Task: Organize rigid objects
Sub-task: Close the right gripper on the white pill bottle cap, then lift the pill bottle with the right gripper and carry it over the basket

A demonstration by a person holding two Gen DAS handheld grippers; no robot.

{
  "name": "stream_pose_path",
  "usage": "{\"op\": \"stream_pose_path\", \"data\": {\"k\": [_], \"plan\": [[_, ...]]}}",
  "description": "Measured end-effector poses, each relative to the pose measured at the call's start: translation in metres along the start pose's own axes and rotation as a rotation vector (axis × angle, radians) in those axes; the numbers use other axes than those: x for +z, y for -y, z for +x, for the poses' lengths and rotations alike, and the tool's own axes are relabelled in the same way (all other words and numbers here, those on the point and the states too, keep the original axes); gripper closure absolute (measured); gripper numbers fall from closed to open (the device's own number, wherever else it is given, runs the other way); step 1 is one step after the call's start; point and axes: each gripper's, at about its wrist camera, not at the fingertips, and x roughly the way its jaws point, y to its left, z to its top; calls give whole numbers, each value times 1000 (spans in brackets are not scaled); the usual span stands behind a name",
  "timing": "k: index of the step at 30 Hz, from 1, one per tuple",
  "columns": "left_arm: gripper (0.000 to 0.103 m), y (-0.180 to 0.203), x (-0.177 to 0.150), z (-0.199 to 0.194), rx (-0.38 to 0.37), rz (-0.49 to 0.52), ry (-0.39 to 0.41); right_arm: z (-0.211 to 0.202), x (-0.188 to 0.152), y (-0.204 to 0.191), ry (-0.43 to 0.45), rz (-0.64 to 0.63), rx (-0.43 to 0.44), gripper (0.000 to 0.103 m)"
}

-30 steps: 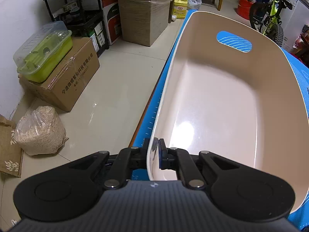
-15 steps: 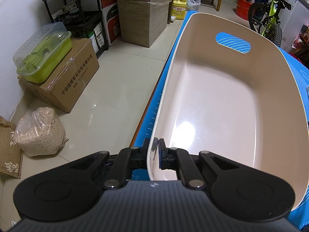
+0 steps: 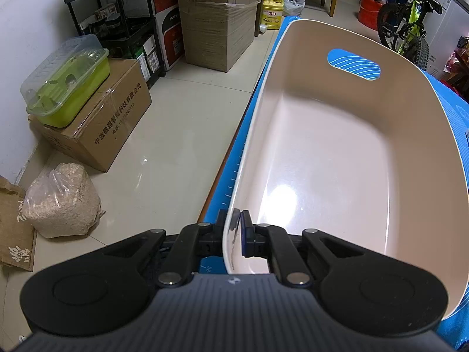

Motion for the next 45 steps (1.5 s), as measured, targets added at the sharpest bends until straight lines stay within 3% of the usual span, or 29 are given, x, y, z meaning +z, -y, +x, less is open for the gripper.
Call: {"op": "stream_pose_path", "data": {"k": [4,7,15,27,36,41,45], "plan": [[93,-1,0,0,-1,-1,0,-8,0,-2,24,-13,5,52],[93,-1,0,0,-1,-1,0,-11,-1,-3,37,-24,10,59],[93,0,0,0,-1,-1,1,-20,3,-1,80,-16,15,59],[93,0,0,-3,-7,-1,1,-70,44,-13,228,-15,98,59],[93,3,-1,-2,-2,4,2,-89,85,-71,315,-63,263,59],[93,3,0,-2,0,5,2,-84,90,-117,305,-130,347,59],[93,3,0,-2,2,8,2,-68,88,-150,245,-196,378,59]]}}
